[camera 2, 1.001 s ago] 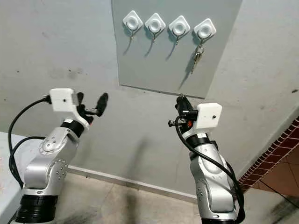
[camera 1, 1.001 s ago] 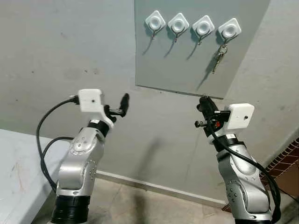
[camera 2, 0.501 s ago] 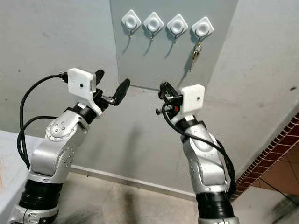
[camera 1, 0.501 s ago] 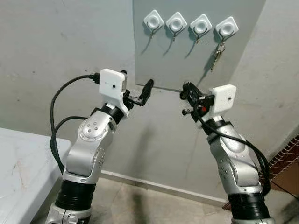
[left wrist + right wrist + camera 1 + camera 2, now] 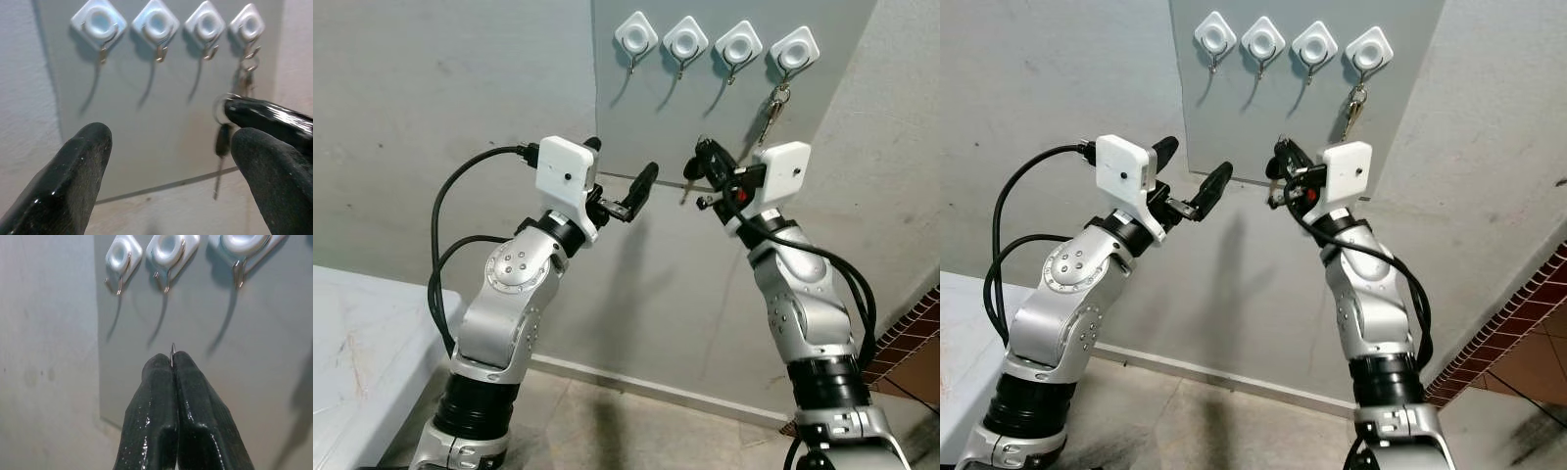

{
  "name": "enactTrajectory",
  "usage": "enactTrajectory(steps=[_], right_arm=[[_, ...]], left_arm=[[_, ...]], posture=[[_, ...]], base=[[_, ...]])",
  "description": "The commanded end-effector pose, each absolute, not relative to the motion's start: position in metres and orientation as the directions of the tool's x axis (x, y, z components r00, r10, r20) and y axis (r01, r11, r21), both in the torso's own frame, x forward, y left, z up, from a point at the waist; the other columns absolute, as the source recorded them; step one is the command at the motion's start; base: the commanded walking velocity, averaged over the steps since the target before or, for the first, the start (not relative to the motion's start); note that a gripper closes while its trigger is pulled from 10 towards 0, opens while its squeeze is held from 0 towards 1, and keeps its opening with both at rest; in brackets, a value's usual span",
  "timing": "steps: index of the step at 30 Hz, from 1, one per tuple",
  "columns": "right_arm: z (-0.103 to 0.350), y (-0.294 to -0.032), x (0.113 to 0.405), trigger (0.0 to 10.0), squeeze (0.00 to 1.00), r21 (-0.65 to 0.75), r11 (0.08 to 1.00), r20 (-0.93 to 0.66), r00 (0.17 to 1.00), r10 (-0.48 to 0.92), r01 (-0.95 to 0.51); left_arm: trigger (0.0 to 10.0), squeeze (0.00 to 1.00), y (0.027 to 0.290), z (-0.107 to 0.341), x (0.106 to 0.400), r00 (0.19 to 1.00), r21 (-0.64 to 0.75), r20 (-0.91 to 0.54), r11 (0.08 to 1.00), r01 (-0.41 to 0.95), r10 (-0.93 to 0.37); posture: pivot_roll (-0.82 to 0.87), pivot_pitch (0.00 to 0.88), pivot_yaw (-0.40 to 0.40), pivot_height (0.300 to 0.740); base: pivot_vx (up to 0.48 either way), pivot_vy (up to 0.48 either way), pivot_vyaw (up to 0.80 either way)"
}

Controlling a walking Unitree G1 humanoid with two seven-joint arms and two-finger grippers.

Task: Hang keys on a hook

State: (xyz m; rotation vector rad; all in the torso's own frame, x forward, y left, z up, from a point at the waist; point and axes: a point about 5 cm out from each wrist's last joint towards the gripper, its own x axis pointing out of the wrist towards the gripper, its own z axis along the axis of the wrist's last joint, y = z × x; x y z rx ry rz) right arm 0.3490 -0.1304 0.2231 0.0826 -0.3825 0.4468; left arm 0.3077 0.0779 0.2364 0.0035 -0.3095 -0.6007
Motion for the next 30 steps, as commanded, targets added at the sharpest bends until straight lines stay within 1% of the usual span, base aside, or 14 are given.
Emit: enactTrajectory(steps=[1,15,30], right_arm=[[0.231,-0.134,0.353,10.0,0.0,-0.004,0.902,0.41,0.822,0.395,-0.431],[0.251,-0.139,0.367,10.0,0.0,0.019,0.907,0.479,0.801,0.36,-0.42],[0.269,-0.14,0.378,10.0,0.0,0.036,0.906,0.525,0.779,0.342,-0.422]], left_arm=[[10.0,0.0,0.073,0.247,0.305,0.751,0.117,0.313,0.808,0.577,-0.581],[10.0,0.0,0.067,0.253,0.304,0.727,0.14,0.323,0.79,0.597,-0.606],[10.0,0.0,0.066,0.253,0.303,0.731,0.143,0.324,0.794,0.59,-0.601]], posture=[[0.04,0.021,0.011,0.715],[0.04,0.007,0.016,0.715],[0.04,0.0,0.012,0.715]], base=[[0.0,0.0,0.0],[0.0,0.0,0.0],[0.0,0.0,0.0]])
